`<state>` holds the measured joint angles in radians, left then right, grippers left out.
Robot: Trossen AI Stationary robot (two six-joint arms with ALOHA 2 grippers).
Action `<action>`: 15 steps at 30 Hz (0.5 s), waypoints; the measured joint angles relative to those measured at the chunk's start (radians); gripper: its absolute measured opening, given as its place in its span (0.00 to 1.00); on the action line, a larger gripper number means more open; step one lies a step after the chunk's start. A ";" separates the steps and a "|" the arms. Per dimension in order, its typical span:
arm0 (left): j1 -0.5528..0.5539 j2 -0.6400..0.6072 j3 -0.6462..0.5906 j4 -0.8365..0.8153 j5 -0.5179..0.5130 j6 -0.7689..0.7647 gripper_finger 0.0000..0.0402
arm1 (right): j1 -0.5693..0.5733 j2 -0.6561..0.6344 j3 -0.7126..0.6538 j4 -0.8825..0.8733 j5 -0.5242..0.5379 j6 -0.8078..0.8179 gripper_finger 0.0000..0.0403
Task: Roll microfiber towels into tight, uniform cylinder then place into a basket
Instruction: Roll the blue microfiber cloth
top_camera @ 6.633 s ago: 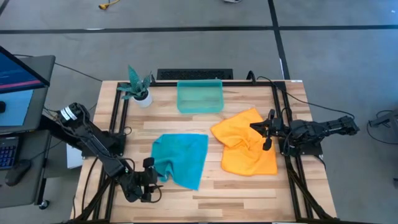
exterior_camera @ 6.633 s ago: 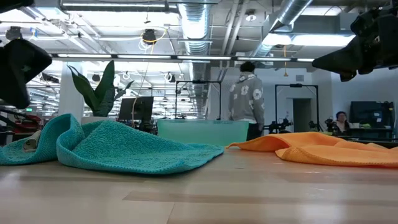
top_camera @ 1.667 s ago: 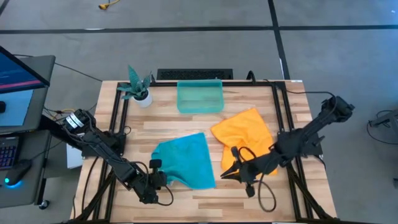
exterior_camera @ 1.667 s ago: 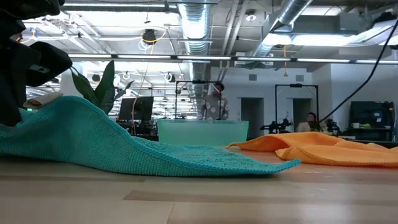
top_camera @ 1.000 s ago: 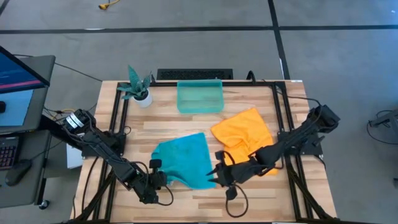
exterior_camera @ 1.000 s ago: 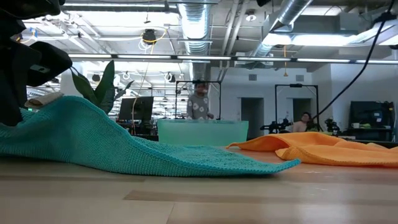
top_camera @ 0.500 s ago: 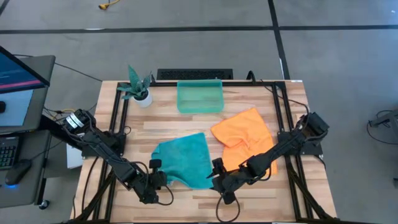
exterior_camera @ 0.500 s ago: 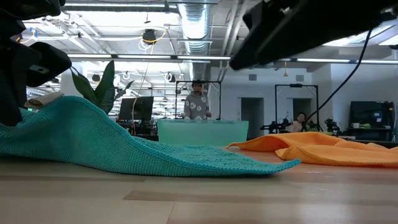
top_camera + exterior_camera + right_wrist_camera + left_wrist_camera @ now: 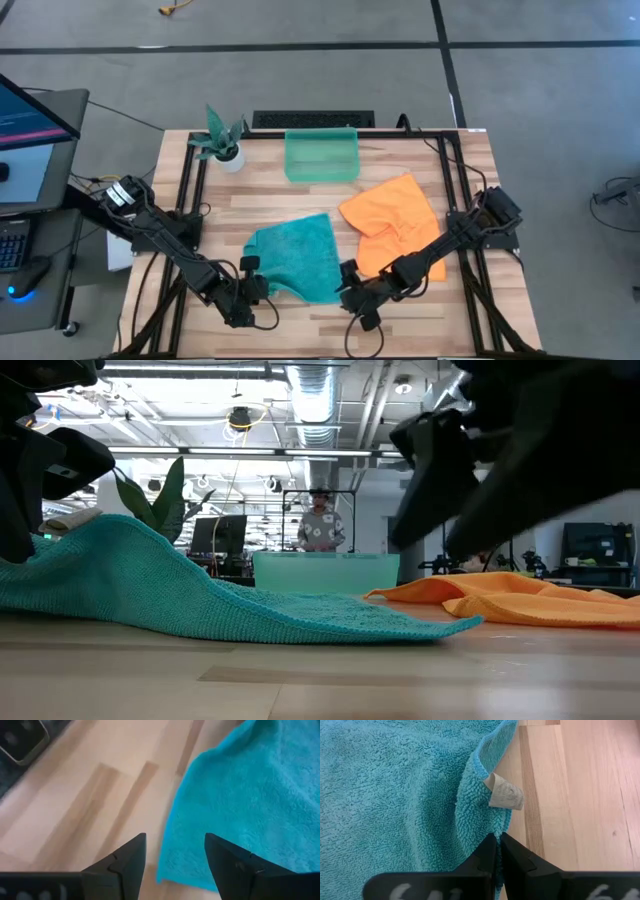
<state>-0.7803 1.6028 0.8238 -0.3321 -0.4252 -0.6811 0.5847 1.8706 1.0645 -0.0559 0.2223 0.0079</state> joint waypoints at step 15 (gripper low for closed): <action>0.000 0.000 0.000 0.000 -0.002 -0.030 0.01 | -0.006 0.098 0.004 -0.014 0.001 0.059 0.56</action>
<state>-0.7803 1.6028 0.8234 -0.3317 -0.4269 -0.7109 0.5789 1.9690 1.0687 -0.0695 0.2237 0.0670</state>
